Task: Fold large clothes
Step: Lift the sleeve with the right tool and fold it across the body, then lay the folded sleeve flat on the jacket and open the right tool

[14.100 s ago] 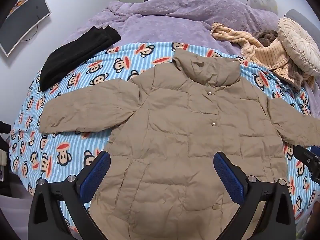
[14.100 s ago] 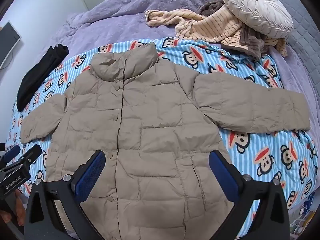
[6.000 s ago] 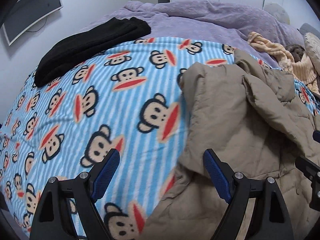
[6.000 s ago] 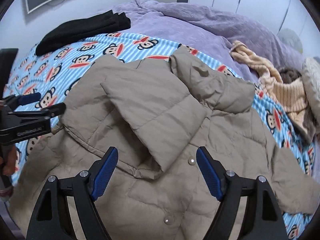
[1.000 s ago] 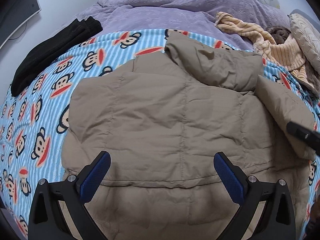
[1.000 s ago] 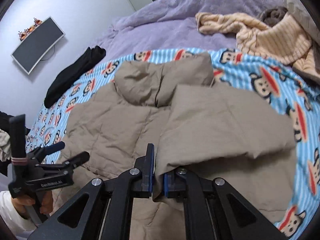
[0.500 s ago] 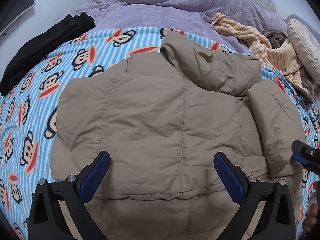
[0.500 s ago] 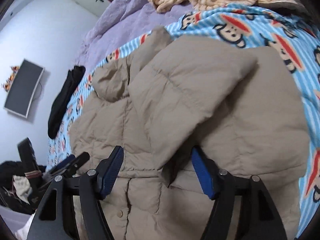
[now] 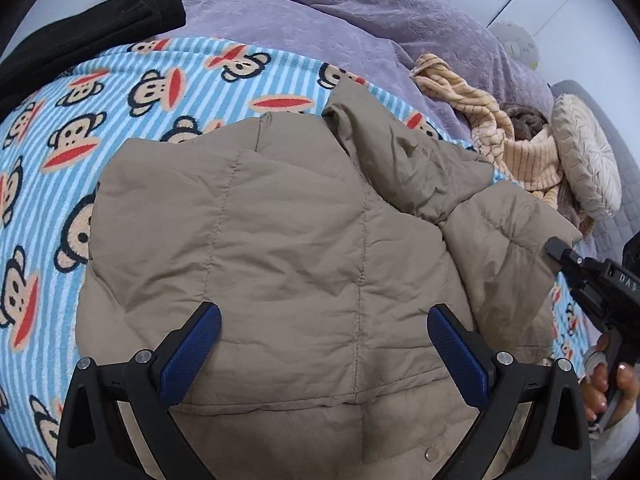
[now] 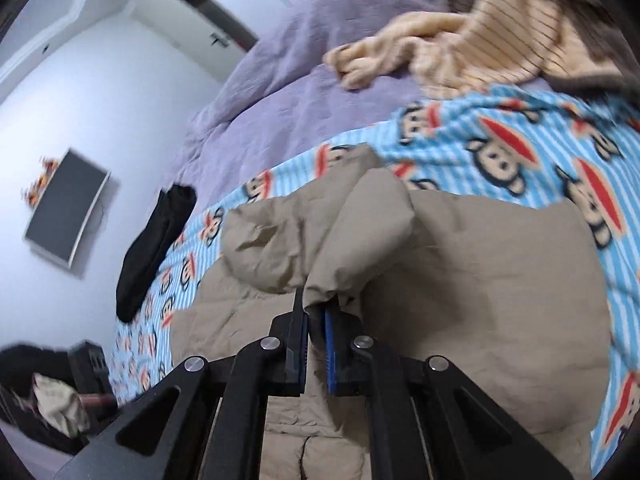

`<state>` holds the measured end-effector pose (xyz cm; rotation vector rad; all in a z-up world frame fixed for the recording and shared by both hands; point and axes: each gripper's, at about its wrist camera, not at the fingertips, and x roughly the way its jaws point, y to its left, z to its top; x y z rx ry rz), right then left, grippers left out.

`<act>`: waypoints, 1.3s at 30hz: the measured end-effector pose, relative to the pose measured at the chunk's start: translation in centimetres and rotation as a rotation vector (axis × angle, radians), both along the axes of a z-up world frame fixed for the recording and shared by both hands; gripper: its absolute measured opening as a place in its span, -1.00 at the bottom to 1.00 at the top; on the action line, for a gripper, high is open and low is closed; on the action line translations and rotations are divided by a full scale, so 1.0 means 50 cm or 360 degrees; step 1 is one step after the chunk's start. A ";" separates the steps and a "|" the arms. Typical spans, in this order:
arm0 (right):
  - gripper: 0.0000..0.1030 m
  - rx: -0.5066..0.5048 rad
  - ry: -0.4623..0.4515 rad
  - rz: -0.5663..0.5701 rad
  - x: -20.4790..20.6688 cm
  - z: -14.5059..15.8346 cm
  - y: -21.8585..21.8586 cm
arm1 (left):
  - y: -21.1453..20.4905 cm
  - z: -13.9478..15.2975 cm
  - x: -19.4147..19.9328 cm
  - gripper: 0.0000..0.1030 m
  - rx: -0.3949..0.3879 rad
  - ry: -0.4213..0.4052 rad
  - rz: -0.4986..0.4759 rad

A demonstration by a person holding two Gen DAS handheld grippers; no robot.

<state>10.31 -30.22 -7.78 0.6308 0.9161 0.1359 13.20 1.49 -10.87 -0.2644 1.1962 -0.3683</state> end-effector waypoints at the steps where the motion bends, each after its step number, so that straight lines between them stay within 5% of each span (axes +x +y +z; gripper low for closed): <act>1: -0.85 -0.0068 -0.0020 0.0112 0.009 0.010 0.043 | 0.011 0.002 0.002 1.00 -0.0053 0.0014 0.0008; 5: -0.85 -0.0201 -0.0010 0.0395 0.003 -0.004 0.163 | 0.054 0.009 0.007 1.00 -0.0249 0.0055 0.0042; 11: -0.77 -0.0381 0.0237 0.0694 -0.018 -0.089 0.294 | 0.076 0.006 0.011 1.00 -0.0620 0.0162 0.0009; 13: -0.30 -0.0370 0.0296 0.0706 -0.029 -0.103 0.299 | 0.065 0.005 0.013 1.00 -0.0760 0.0208 -0.0047; 15: 0.34 -0.0339 0.0296 0.0657 -0.051 -0.100 0.278 | 0.044 0.003 0.017 1.00 -0.0732 0.0206 -0.0082; 16: 0.41 -0.0324 0.0279 0.0613 -0.065 -0.093 0.261 | 0.034 -0.001 0.019 1.00 -0.0690 0.0207 -0.0097; 21: 0.41 -0.0147 0.0379 0.0360 -0.142 -0.095 0.114 | -0.011 -0.045 0.030 1.00 -0.0464 0.0269 -0.0137; 29: 0.41 0.0342 0.0469 -0.0318 -0.252 -0.153 -0.148 | -0.086 -0.053 0.062 0.95 -0.0391 0.0237 -0.0167; 30: 0.41 0.0380 0.0444 -0.0406 -0.259 -0.154 -0.173 | -0.093 -0.052 0.066 0.86 -0.0369 0.0233 -0.0175; 32: 0.41 0.0451 0.0408 -0.0534 -0.266 -0.158 -0.212 | -0.109 -0.050 0.070 0.37 -0.0332 0.0230 -0.0199; 34: 0.23 0.0487 0.0394 -0.0625 -0.263 -0.162 -0.237 | -0.118 -0.047 0.068 -0.65 -0.0349 0.0243 -0.0239; 35: -0.01 0.0489 0.0385 -0.0654 -0.260 -0.163 -0.248 | -0.116 -0.041 0.063 -0.75 -0.0386 0.0232 -0.0248; 36: -0.62 0.0477 0.0392 -0.0654 -0.254 -0.164 -0.254 | -0.110 -0.032 0.055 -0.75 -0.0395 0.0198 -0.0239; 37: -0.81 0.0460 0.0391 -0.0643 -0.245 -0.163 -0.255 | -0.101 -0.021 0.045 -0.75 -0.0379 0.0150 -0.0232; 39: -0.82 0.0405 0.0364 -0.0585 -0.229 -0.153 -0.250 | -0.079 -0.010 0.023 -0.75 -0.0320 0.0094 -0.0212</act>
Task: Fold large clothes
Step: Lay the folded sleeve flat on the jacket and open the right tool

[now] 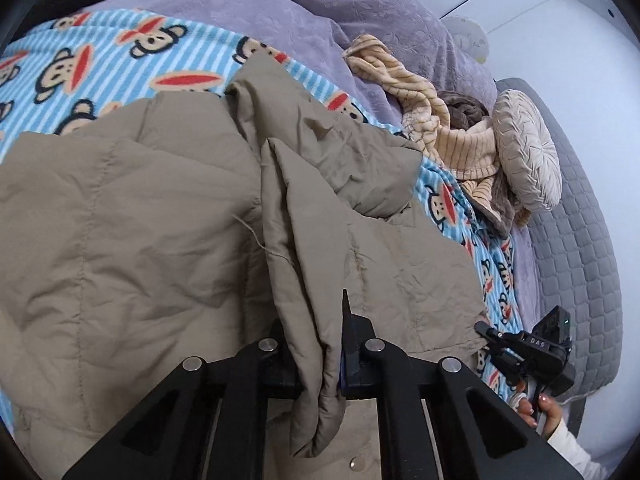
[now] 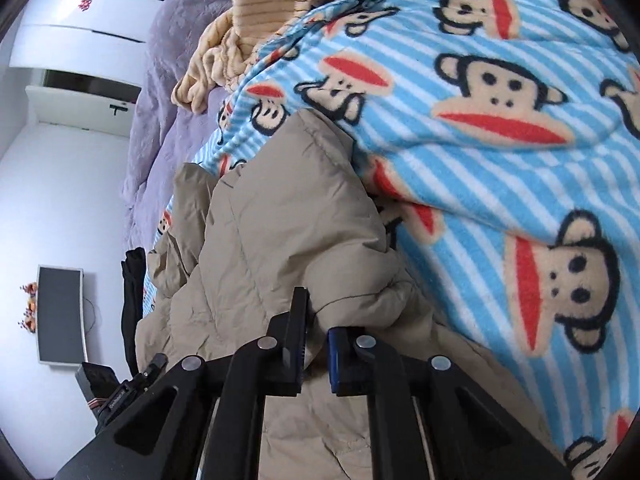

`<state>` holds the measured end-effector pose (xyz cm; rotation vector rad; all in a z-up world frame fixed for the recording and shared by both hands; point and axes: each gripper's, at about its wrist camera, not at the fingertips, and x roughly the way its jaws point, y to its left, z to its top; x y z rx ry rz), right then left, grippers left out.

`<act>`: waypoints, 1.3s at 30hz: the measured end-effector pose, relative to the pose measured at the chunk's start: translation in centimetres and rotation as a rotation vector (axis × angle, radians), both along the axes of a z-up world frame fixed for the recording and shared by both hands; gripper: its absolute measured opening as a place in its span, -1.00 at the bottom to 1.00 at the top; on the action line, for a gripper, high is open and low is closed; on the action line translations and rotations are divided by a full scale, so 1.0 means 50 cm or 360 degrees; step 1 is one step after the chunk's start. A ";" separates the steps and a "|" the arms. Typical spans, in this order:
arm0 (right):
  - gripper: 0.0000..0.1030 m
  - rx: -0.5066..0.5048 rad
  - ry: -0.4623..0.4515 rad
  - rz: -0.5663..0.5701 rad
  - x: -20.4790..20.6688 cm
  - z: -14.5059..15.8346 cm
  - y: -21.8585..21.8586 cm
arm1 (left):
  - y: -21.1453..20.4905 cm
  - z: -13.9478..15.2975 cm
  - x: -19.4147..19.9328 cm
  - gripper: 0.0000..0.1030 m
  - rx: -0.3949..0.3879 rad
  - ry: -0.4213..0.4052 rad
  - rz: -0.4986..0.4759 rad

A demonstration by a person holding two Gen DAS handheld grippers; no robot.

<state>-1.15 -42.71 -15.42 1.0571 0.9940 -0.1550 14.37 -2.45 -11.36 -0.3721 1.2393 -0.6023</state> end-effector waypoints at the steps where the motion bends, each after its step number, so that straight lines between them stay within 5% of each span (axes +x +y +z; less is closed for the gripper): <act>1: -0.82 -0.0040 -0.0013 0.0050 0.009 0.006 0.004 | 0.010 -0.001 -0.008 -0.75 0.0034 -0.0006 0.0016; 6: -0.82 -0.0181 0.0023 0.0218 0.050 -0.006 0.033 | 0.058 -0.067 -0.024 -0.75 0.0147 0.0099 0.0115; 11: -0.83 -0.0104 0.0103 0.0130 0.040 -0.074 0.014 | 0.031 -0.072 -0.008 -0.73 0.0278 0.0025 0.0119; 14: -0.78 -0.0055 0.0125 0.0112 0.034 -0.064 0.011 | 0.032 -0.051 -0.011 -0.47 0.0429 -0.0020 0.0128; 15: -0.57 -0.0054 0.0154 0.0147 0.033 -0.055 0.011 | 0.039 -0.036 -0.016 -0.22 0.0479 -0.0059 0.0151; 16: -0.16 -0.0062 0.0176 0.0187 0.031 -0.045 0.014 | 0.049 -0.020 -0.022 0.15 0.0530 -0.0110 0.0183; 18: 0.30 -0.0098 0.0154 0.0221 0.012 -0.016 0.015 | 0.076 0.016 -0.037 0.26 0.0590 -0.0236 0.0262; 20: 0.30 -0.0248 0.0123 0.0225 -0.013 0.029 0.017 | 0.103 0.038 -0.043 0.26 0.0549 -0.0260 0.0269; 21: 0.29 -0.0338 0.0099 0.0212 -0.028 0.051 0.016 | 0.114 0.048 -0.045 0.26 0.0513 -0.0268 0.0273; 22: 0.03 -0.0419 0.0072 0.0198 -0.037 0.069 0.014 | 0.116 0.055 -0.043 0.26 0.0480 -0.0275 0.0259; 24: -0.90 -0.0534 0.0056 0.0220 -0.032 0.091 0.011 | 0.101 0.065 -0.044 0.25 0.0443 -0.0308 0.0188; 30: -0.91 -0.0682 0.0009 0.0429 0.052 0.086 0.033 | -0.021 0.037 -0.042 0.11 0.0485 -0.0368 -0.0022; 34: -0.91 -0.0794 0.0125 0.0524 0.101 0.022 0.044 | -0.050 -0.033 -0.019 0.11 0.0674 -0.0331 0.0007; 39: -1.00 -0.0707 0.0197 0.0444 0.115 -0.056 0.002 | -0.042 -0.070 0.002 0.11 0.0629 -0.0294 0.0034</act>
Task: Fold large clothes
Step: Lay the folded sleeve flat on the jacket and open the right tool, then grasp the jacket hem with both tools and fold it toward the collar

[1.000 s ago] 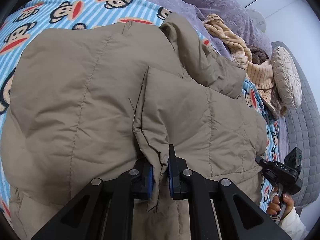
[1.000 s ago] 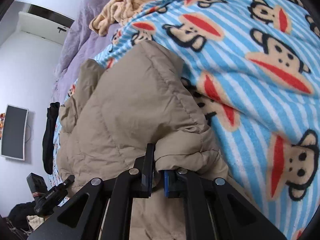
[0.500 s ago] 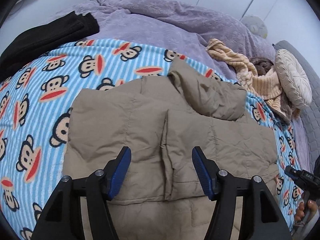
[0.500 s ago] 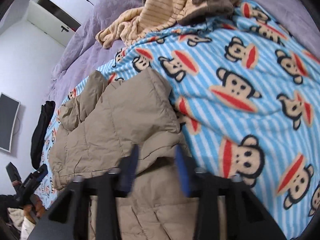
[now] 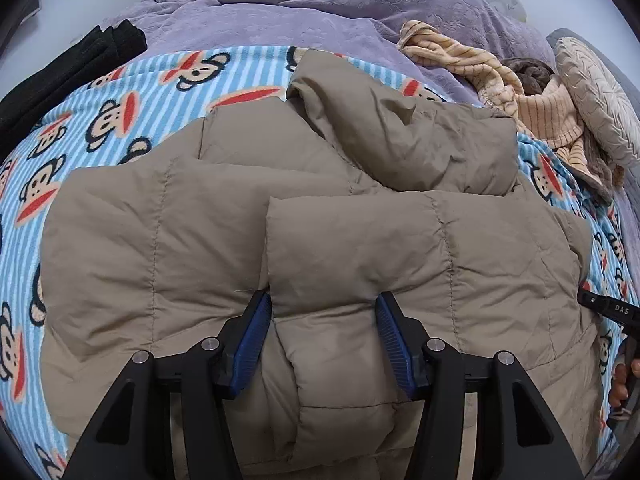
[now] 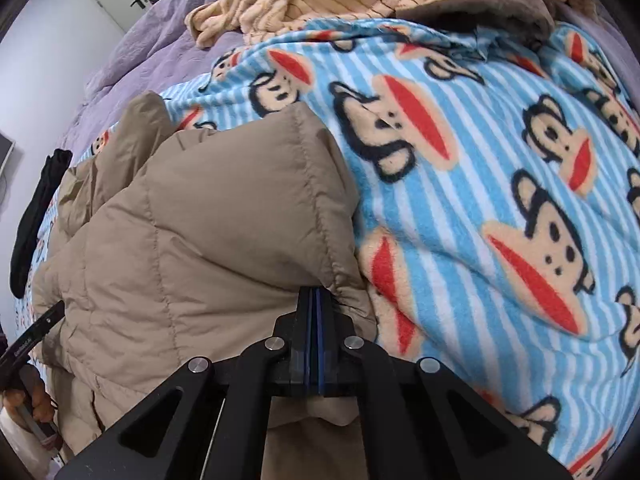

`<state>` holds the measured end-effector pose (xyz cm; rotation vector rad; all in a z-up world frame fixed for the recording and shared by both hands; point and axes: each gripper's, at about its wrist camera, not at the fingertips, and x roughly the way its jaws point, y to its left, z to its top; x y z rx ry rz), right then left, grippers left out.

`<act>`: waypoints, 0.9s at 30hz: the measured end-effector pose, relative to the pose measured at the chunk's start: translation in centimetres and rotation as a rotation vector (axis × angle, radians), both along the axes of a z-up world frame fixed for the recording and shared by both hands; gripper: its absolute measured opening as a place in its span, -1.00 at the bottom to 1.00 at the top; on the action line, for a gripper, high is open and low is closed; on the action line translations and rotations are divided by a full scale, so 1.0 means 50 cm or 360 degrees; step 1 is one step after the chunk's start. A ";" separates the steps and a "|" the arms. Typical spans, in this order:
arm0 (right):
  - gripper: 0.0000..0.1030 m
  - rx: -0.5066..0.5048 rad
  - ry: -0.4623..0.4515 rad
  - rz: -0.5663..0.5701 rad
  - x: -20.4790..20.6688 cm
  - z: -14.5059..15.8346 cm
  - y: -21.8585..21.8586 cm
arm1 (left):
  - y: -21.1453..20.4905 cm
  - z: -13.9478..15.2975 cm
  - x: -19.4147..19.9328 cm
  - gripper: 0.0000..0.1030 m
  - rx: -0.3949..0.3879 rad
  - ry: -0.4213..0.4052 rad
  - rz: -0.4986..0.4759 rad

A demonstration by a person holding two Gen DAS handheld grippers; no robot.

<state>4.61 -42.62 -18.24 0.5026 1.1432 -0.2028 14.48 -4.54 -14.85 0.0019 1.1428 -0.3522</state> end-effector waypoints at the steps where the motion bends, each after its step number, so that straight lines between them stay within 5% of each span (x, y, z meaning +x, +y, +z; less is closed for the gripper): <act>1: -1.00 0.0005 0.0000 -0.0015 0.001 -0.009 -0.004 | -0.004 -0.004 0.000 0.11 0.0015 -0.0008 -0.0014; 14: -0.82 -0.0162 0.0015 0.0031 -0.037 0.036 0.024 | 0.023 0.028 -0.037 0.29 0.0192 -0.0089 0.0072; 17: -0.59 -0.0263 0.0010 0.0059 -0.069 0.056 0.041 | 0.049 0.036 -0.052 0.29 0.0231 -0.0089 0.0125; 19: -0.03 -0.0315 0.0030 0.0043 -0.089 0.066 0.047 | 0.060 0.041 -0.063 0.29 0.0251 -0.0085 0.0142; 20: 0.05 -0.0313 0.0033 0.0023 -0.101 0.071 0.045 | 0.065 0.046 -0.067 0.29 0.0254 -0.0079 0.0151; 27: 0.08 -0.0046 0.0048 -0.0113 -0.182 0.097 0.034 | 0.077 0.076 -0.113 0.29 0.0226 -0.0008 0.0146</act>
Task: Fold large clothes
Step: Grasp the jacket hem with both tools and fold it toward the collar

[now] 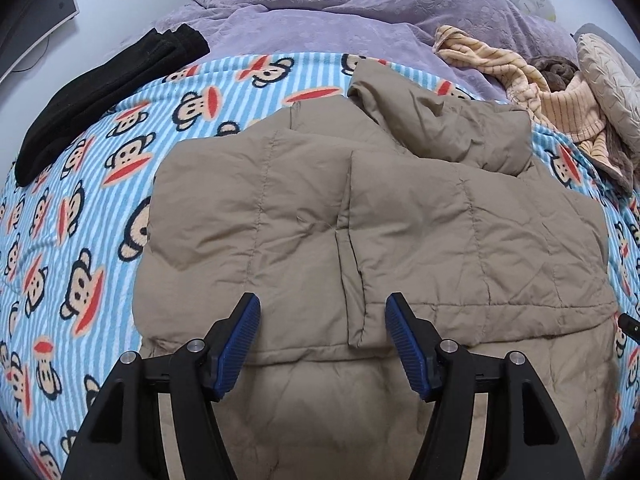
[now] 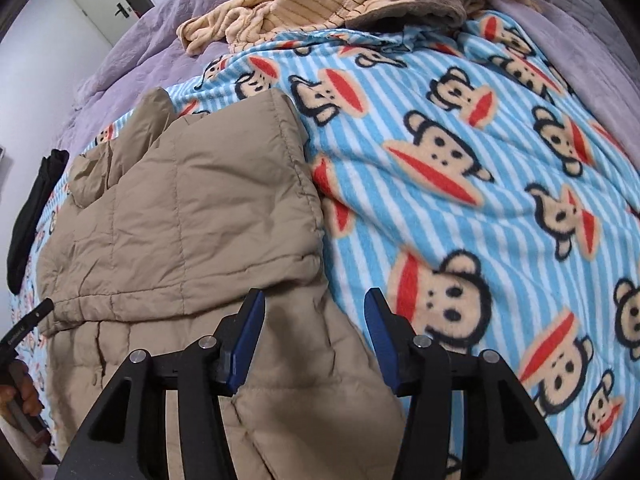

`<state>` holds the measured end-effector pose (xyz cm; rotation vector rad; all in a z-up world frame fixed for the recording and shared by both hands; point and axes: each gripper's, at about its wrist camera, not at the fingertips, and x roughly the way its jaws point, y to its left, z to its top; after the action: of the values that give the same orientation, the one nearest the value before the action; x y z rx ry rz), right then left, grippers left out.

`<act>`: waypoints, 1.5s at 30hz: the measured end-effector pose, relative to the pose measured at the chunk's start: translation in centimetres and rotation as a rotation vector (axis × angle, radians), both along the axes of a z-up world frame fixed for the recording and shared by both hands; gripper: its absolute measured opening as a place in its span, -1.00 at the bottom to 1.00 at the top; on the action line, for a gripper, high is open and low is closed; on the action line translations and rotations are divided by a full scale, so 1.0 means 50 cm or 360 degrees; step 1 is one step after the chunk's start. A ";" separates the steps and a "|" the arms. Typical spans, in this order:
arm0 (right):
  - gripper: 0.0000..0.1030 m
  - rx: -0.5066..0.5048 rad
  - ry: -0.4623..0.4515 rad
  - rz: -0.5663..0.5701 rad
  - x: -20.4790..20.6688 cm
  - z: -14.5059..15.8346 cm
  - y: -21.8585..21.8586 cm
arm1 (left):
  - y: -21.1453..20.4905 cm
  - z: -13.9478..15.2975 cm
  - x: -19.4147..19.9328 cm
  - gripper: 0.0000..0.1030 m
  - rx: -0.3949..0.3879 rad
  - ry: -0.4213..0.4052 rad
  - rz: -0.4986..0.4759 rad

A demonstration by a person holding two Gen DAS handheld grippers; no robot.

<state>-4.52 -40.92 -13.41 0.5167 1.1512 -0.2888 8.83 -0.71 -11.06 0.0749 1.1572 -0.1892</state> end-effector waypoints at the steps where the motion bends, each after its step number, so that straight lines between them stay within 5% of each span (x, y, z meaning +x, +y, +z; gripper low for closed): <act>1: 0.11 0.0038 0.0005 -0.0012 -0.011 0.000 0.001 | -0.003 0.004 -0.008 0.29 0.0003 0.0009 -0.0006; 6: 0.24 0.0137 0.0019 -0.0018 -0.051 0.000 0.019 | -0.011 0.016 -0.053 0.31 0.0017 0.0037 -0.0017; 7: 0.28 0.0155 0.0024 -0.0012 -0.055 -0.001 0.022 | -0.012 0.017 -0.061 0.43 0.0018 0.0046 -0.0010; 8: 0.29 0.0177 0.0032 -0.0004 -0.059 -0.003 0.026 | -0.011 0.018 -0.069 0.86 0.0020 0.0047 0.0003; 9: 0.30 0.0196 0.0038 0.0004 -0.063 -0.005 0.029 | -0.010 0.021 -0.080 0.99 0.0021 0.0027 0.0019; 28: 0.63 0.0451 0.0070 0.0147 -0.153 0.025 0.111 | 0.029 0.058 -0.239 0.99 0.0084 0.0158 0.0073; 30: 0.77 0.0475 0.0066 0.0129 -0.168 0.028 0.129 | 0.039 0.058 -0.256 0.99 0.0099 0.0180 0.0070; 45: 0.77 0.0566 0.0138 -0.0102 -0.296 0.021 0.218 | 0.168 0.037 -0.358 0.99 0.0091 0.0327 0.0066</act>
<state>-19.33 -30.03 -12.34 0.8613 1.2798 -0.1621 -9.06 7.67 -9.20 0.0832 1.3682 -0.1294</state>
